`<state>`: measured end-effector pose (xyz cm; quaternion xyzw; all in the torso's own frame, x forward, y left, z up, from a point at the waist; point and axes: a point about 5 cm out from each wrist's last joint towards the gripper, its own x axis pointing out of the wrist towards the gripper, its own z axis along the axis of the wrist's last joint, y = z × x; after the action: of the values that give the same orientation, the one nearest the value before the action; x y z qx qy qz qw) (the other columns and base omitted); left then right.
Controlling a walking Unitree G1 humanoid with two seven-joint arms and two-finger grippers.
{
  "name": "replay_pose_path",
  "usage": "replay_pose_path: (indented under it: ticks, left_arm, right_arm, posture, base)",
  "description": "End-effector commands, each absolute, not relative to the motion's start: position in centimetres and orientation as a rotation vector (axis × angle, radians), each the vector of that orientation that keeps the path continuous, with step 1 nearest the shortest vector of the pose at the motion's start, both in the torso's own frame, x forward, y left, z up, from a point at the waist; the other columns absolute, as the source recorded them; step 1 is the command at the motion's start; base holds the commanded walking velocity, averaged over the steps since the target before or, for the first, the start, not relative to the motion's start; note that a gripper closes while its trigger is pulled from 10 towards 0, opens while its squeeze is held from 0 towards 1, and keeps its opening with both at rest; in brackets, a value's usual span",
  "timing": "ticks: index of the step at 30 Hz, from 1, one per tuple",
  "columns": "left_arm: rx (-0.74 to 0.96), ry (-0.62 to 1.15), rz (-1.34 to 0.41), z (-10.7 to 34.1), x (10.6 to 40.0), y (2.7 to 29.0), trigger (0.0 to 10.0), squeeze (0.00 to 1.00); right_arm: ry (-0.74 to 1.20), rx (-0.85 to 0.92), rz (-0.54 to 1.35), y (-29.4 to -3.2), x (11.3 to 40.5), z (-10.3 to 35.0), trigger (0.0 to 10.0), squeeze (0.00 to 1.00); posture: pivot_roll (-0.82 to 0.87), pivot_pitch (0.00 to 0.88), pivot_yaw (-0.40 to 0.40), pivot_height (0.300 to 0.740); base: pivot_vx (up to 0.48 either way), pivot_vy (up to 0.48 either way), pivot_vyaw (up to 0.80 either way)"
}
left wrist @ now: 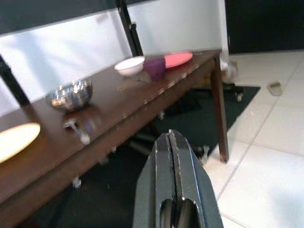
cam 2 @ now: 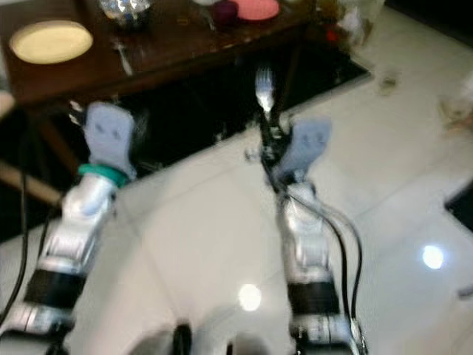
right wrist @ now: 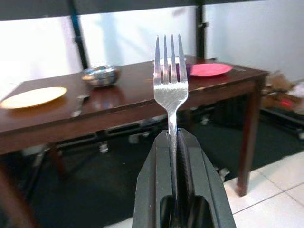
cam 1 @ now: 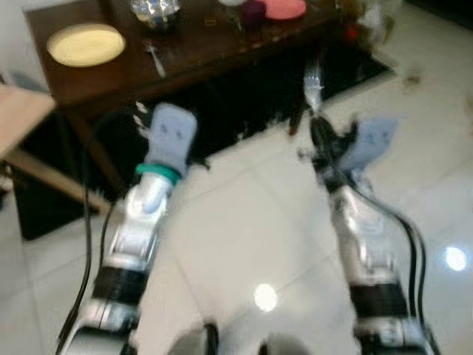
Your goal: Setting the table
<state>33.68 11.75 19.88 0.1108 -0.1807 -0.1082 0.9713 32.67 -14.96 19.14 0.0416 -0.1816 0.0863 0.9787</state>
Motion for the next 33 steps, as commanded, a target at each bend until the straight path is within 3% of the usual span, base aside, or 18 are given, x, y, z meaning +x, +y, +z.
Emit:
replay_pose_path:
  ticks: [1,33]
  left_arm:
    - [0.228,-0.361,-0.236,19.58,33.52,11.26,10.0,0.00]
    - [0.230,-0.377,-0.264,19.60,33.50,10.52,10.0,0.00]
  right_arm:
    - [-0.358,0.085,0.152,-15.52,32.52,18.79,10.0,0.00]
    - [-0.353,0.083,0.152,-15.42,32.50,18.67,10.0,0.00]
  posture:
    - [-0.11,0.048,0.093,0.740]
    - [-0.11,0.053,0.093,0.740]
  base:
    - [0.431,0.000,0.00]
    - [0.462,0.000,0.00]
